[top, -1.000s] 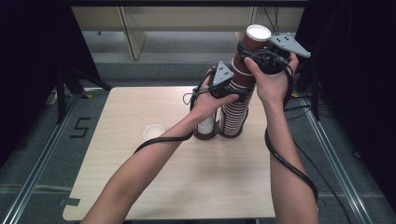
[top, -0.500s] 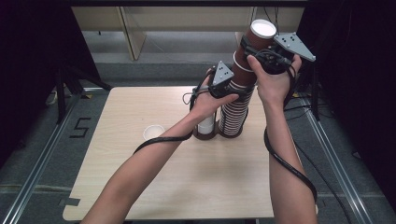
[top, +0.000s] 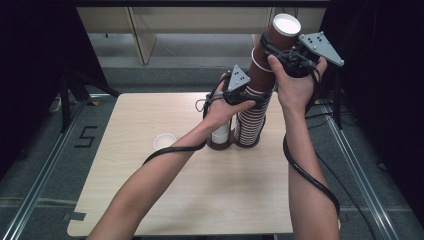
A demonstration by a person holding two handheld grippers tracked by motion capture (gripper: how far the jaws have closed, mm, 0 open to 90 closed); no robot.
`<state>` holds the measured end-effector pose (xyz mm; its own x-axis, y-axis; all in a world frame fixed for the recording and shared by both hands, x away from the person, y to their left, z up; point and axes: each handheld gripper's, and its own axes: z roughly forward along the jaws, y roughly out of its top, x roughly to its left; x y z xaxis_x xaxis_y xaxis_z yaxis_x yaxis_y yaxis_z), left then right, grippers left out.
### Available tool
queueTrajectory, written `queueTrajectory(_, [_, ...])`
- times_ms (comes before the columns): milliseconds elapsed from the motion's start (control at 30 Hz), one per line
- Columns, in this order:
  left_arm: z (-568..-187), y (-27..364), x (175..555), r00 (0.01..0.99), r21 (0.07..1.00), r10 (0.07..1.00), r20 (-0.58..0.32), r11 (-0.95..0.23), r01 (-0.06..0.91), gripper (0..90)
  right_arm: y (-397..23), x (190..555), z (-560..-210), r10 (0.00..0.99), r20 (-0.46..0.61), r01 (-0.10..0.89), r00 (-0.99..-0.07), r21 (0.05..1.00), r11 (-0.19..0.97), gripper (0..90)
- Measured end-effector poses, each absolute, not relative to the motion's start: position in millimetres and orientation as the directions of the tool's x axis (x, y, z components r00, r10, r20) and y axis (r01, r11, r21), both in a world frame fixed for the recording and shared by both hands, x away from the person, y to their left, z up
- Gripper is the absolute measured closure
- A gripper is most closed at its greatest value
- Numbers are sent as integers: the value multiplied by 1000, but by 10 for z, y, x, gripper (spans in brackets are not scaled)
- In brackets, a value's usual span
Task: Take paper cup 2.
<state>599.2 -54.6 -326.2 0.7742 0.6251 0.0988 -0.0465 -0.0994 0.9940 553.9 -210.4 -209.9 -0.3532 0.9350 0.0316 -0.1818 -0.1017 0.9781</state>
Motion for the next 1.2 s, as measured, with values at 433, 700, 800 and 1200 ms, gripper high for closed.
queueTrajectory(433, [-3259, -547, 5992, 771, 995, 631, 86, -86, -40, 35, -2117, 5474, -2009, 937, 32, -214, -349, 970, -113, 213])
queueTrajectory(700, [-3251, -536, 5995, 776, 993, 622, 104, -103, -51, 36, -2125, 5403, -1977, 936, 24, -239, -350, 964, -114, 214])
queueTrajectory(800, [-3248, -534, 5994, 776, 992, 620, 112, -109, -57, 37, -2127, 5370, -1962, 934, 38, -234, -354, 964, -128, 214])
queueTrajectory(1200, [-3230, -516, 5969, 774, 994, 626, 98, -101, -44, 34, -2173, 5275, -1913, 937, 18, -268, -350, 956, -119, 214])
